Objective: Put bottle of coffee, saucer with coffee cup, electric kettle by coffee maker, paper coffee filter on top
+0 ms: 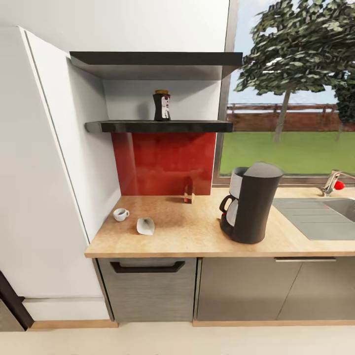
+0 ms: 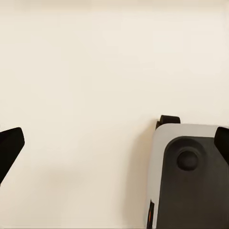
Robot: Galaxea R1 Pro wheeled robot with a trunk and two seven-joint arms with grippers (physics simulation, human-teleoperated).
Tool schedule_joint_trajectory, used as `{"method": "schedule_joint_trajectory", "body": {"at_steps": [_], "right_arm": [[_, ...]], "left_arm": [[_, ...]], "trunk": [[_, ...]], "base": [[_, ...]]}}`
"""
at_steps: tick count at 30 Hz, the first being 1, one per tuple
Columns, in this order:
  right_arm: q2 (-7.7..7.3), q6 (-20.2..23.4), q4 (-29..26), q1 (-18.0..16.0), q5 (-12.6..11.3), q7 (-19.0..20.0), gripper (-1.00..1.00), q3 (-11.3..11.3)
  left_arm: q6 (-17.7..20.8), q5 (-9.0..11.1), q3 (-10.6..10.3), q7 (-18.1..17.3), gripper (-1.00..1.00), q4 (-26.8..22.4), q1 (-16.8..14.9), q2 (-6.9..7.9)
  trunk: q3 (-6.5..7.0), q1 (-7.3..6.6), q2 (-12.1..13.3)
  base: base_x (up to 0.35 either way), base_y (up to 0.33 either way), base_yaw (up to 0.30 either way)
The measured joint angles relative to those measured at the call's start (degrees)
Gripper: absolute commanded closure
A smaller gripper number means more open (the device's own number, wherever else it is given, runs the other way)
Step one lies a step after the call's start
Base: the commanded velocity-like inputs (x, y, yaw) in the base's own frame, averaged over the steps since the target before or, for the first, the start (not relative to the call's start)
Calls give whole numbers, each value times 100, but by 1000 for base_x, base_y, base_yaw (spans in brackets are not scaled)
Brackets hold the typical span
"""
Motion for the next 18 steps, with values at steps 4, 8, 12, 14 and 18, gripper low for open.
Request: {"method": "schedule_joint_trajectory", "body": {"at_steps": [4, 8, 12, 14, 18], "right_arm": [[3, 2, -46, 0, -4, -1, -100, -2], [9, 3, -48, 0, 4, -1, -100, -2], [16, 3, -39, 0, 5, -1, -100, 4], [17, 3, -36, 0, 9, -1, -100, 4], [18, 3, -29, 0, 14, -2, -100, 5]], "left_arm": [[-6, -76, 0, -3, -100, -191, -27, -11], [94, -362, 5, -80, -100, -2044, -489, -70], [444, -399, -46, -359, -100, -2374, -923, -121], [605, -400, -88, -596, -100, -2486, -1105, -132], [783, -402, -128, -1279, -100, -2765, -1392, -133]], "trunk": [[0, 0, 0], [1, 0, 1], [1, 0, 1], [1, 0, 1], [1, 0, 1]], "base": [[-3, -2, 0], [0, 0, 0], [0, 0, 0], [0, 0, 0], [0, 0, 0]]}}
